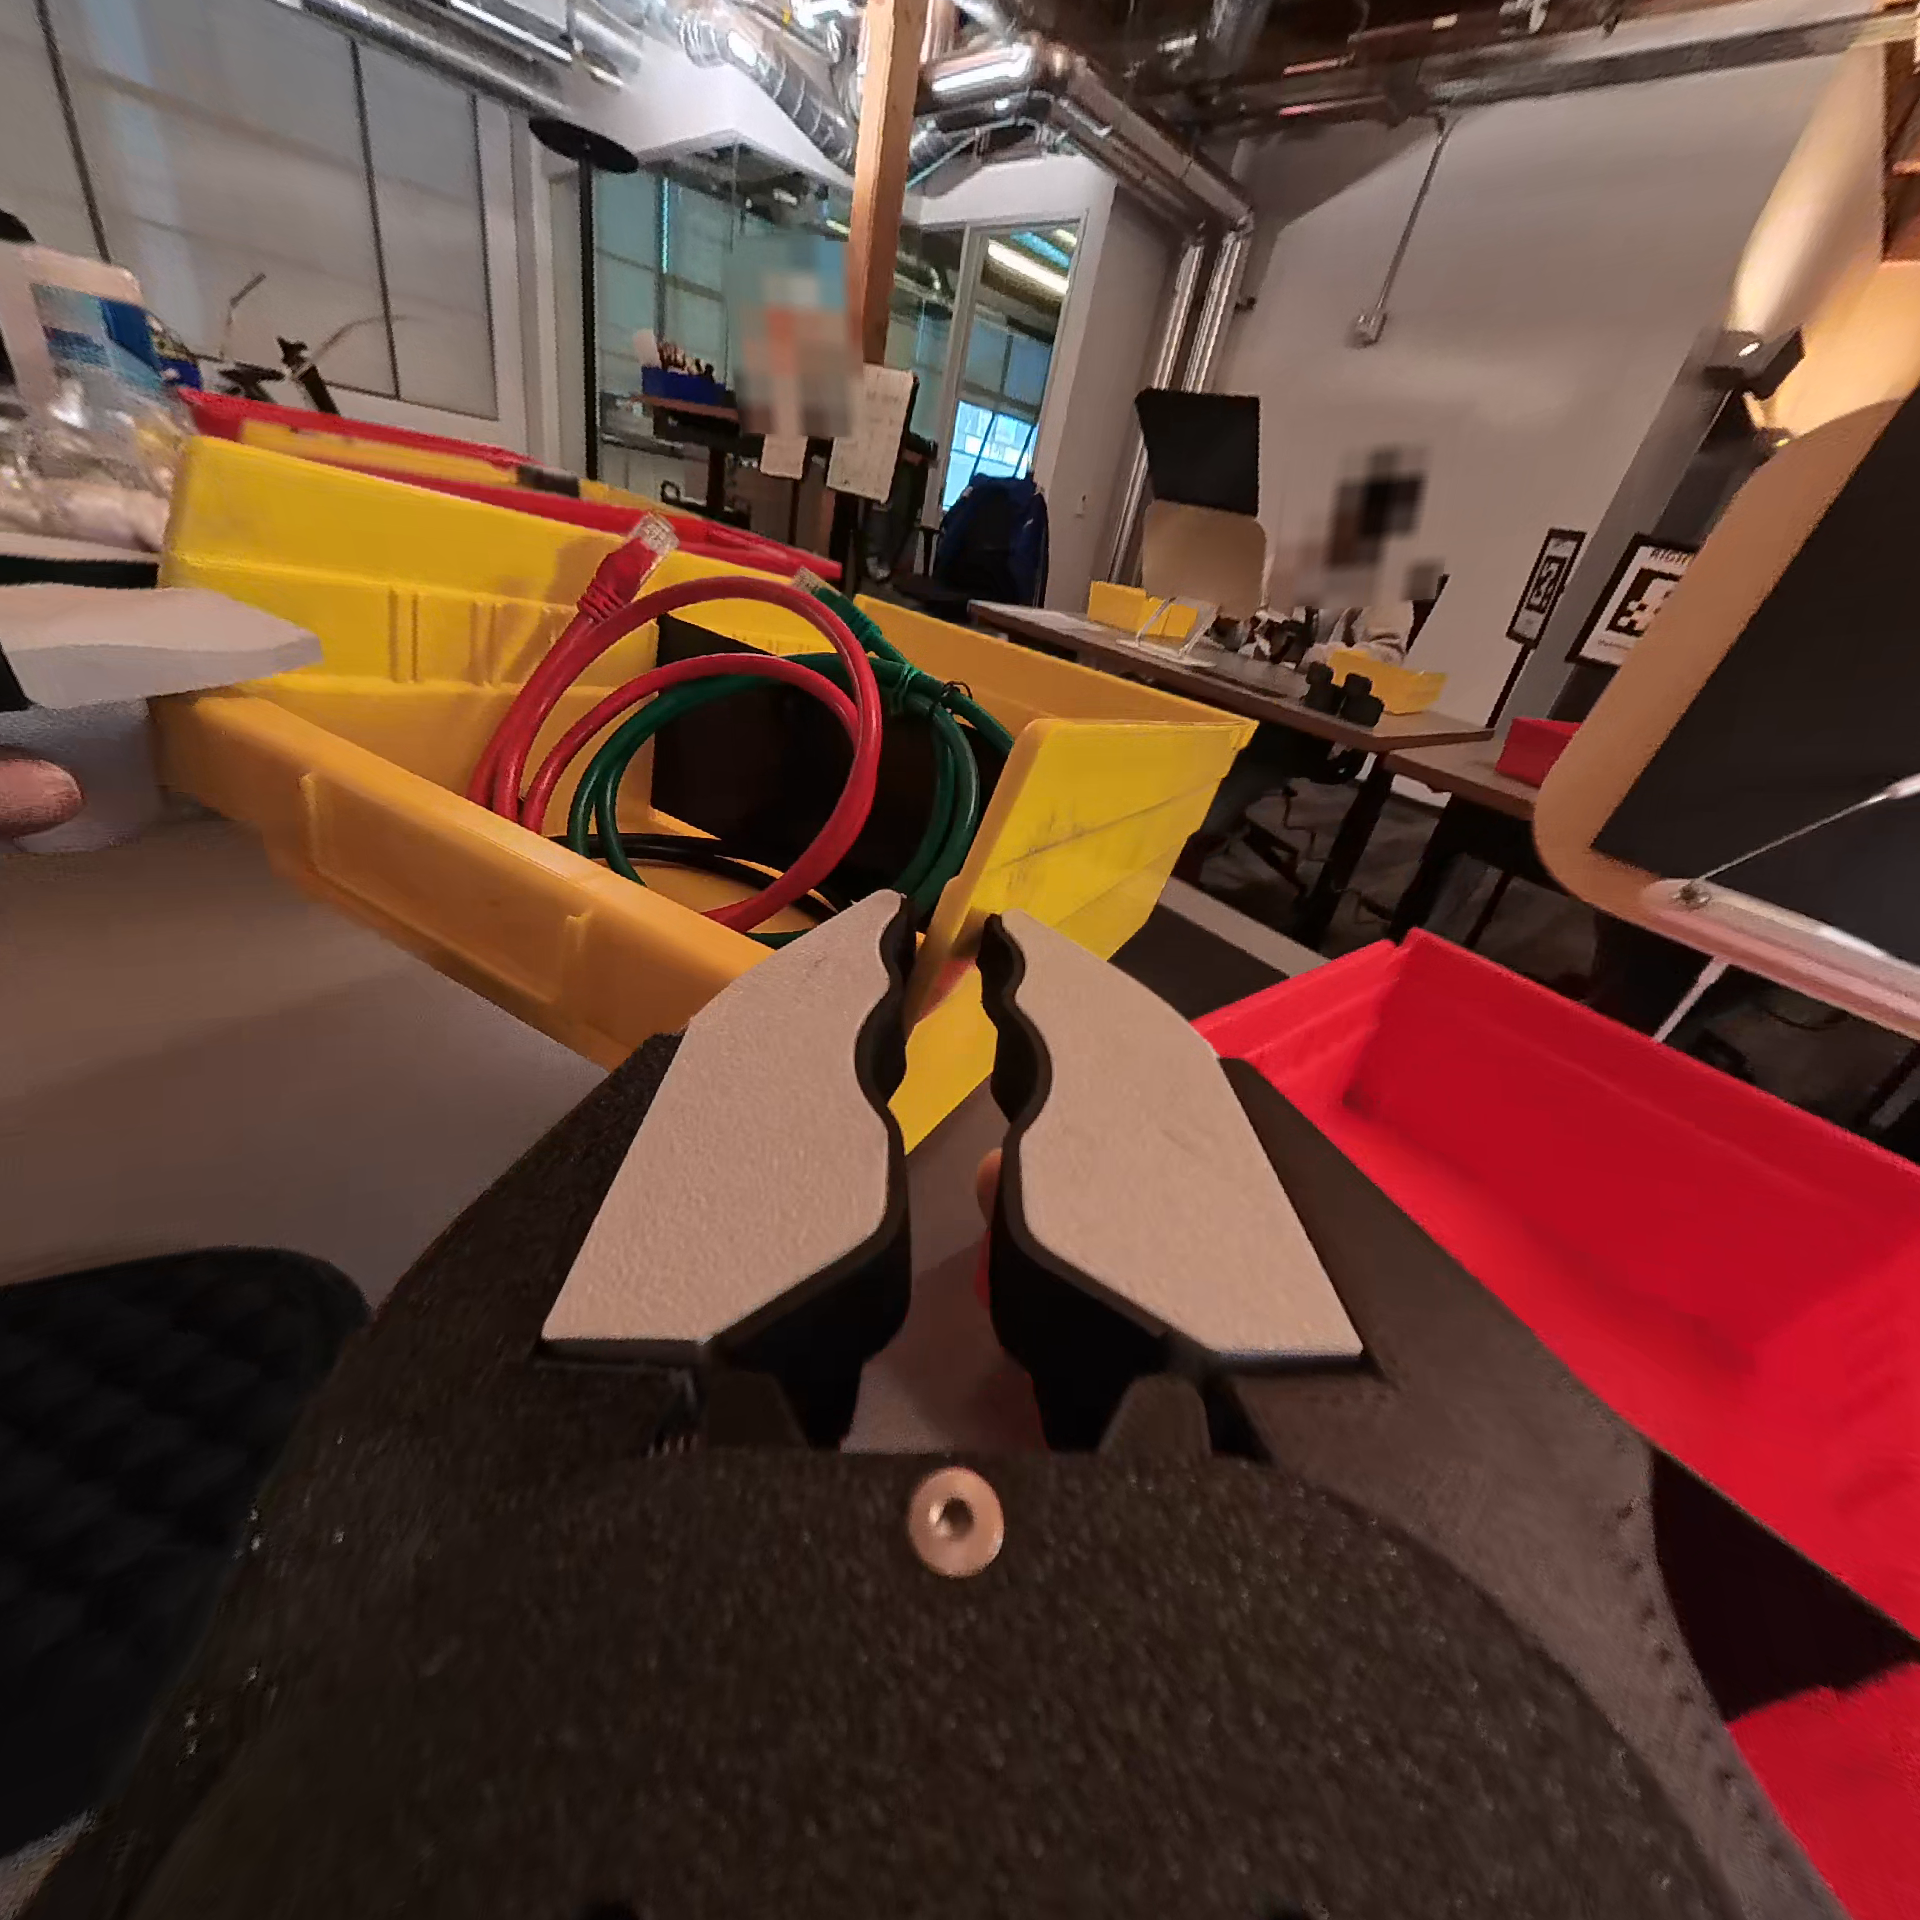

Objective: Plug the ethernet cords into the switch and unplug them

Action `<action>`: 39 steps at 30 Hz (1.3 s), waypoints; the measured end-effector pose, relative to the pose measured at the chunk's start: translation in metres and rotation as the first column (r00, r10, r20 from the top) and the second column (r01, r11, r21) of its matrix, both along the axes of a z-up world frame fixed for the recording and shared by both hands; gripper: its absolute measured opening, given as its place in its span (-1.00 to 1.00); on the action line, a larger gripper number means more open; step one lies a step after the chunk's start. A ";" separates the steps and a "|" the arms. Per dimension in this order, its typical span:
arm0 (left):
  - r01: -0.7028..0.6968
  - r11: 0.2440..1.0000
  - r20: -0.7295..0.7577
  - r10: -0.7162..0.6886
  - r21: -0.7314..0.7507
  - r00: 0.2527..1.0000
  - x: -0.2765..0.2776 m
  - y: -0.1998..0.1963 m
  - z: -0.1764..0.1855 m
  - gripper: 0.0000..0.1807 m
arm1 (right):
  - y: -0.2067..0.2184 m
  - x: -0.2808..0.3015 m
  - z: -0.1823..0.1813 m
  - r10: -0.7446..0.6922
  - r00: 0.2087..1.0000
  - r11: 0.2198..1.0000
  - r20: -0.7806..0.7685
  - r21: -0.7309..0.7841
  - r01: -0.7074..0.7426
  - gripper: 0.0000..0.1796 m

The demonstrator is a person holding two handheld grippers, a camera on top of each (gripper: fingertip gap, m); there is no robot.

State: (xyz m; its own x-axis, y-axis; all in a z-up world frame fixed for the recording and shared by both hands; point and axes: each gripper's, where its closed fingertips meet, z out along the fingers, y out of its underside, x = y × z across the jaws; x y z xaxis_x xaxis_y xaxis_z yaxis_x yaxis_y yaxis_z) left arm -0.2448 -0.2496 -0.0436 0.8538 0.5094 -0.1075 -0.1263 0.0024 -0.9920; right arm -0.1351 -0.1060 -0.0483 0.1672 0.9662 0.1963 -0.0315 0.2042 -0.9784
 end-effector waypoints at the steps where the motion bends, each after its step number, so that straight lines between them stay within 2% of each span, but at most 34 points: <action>1: 0.000 1.000 0.002 0.000 -0.007 1.000 -0.001 -0.002 -0.009 -0.89 | -0.002 -0.001 -0.007 0.006 1.000 1.000 0.012 0.001 -0.006 -0.87; 10: 0.035 0.996 0.040 -0.032 -0.080 0.999 -0.007 -0.004 -0.065 -0.89 | -0.006 -0.004 -0.058 0.011 0.994 1.000 0.106 -0.019 -0.009 -0.85; 24: 0.127 0.969 0.058 -0.117 -0.210 0.991 -0.001 0.012 -0.092 -0.88 | -0.006 0.019 -0.084 -0.037 0.989 0.999 0.145 -0.034 0.042 -0.82; 26: 0.150 0.961 0.089 -0.133 -0.233 0.987 -0.003 0.013 -0.098 -0.79 | -0.007 0.025 -0.083 -0.020 0.991 0.998 0.131 -0.048 0.027 -0.76; 28: 0.170 0.962 0.118 -0.147 -0.216 0.982 -0.007 0.013 -0.096 -0.63 | -0.007 0.033 -0.077 -0.006 0.993 0.999 0.118 -0.050 0.012 -0.68; 30: 0.167 0.968 0.114 -0.147 -0.189 0.983 -0.011 0.010 -0.086 -0.57 | -0.005 0.044 -0.068 -0.002 0.996 0.999 0.092 -0.052 0.007 -0.63; 33: 0.145 0.969 0.062 -0.136 -0.199 0.989 -0.011 0.008 -0.070 -0.55 | 0.000 0.059 -0.053 0.009 0.999 0.997 0.049 -0.079 -0.005 -0.61; 39: 0.189 0.936 -0.027 -0.206 -0.299 0.978 0.017 0.026 -0.055 -0.52 | 0.020 0.076 -0.037 0.012 1.000 0.993 0.026 -0.117 -0.009 -0.59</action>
